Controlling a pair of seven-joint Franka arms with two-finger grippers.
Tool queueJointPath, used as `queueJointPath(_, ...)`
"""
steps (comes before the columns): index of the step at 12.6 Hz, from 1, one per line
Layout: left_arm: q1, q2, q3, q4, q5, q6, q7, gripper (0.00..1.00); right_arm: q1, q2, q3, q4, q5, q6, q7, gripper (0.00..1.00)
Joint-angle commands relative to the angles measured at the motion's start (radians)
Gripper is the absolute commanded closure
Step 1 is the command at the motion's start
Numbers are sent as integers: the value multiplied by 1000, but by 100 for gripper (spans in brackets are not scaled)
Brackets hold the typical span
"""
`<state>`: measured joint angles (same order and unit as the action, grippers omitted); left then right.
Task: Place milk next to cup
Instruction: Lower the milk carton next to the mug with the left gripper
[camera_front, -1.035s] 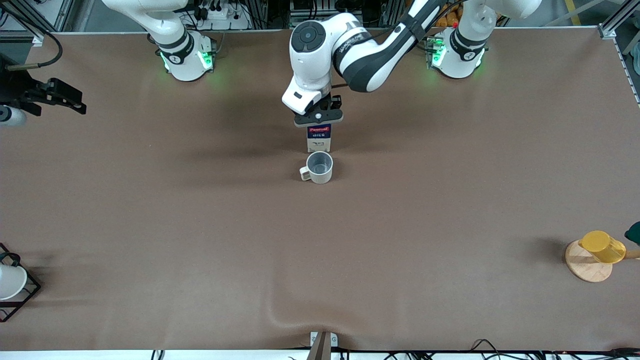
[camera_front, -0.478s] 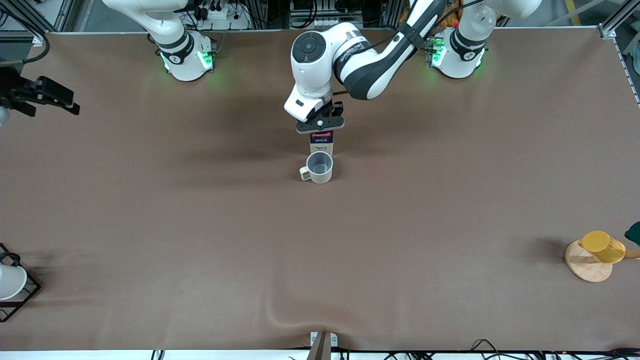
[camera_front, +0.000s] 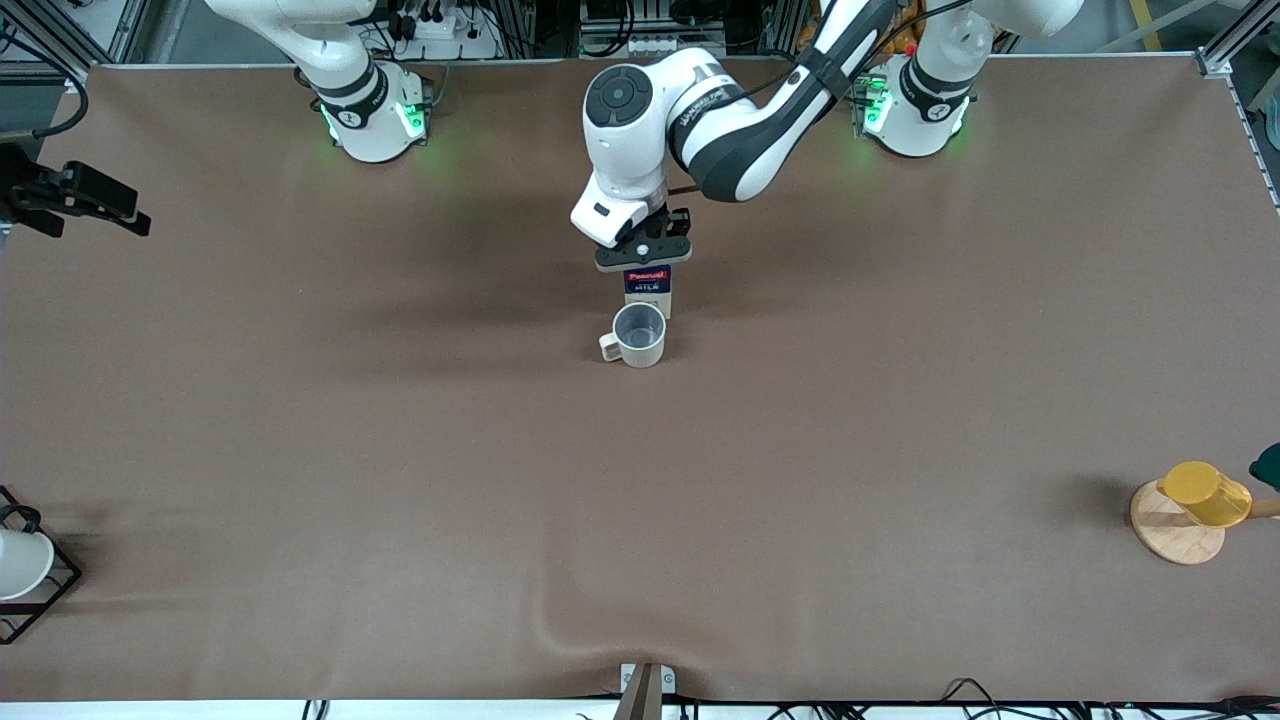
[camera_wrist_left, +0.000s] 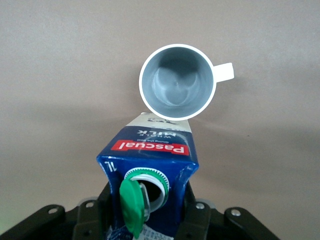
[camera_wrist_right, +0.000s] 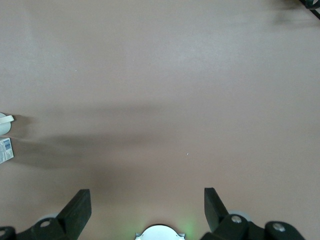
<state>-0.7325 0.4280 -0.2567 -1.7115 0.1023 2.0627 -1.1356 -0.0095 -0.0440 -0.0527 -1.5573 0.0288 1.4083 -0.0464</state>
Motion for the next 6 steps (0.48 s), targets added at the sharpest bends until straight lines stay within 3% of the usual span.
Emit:
queueJointPath(1, 1, 5, 0, 18, 28, 8, 7, 46, -26, -1, 10, 10, 5, -6, -1, 0)
queueJointPath(6, 1, 14, 1, 27, 28, 13, 7, 46, -24, -1, 17, 11, 8, -11, -3, 0)
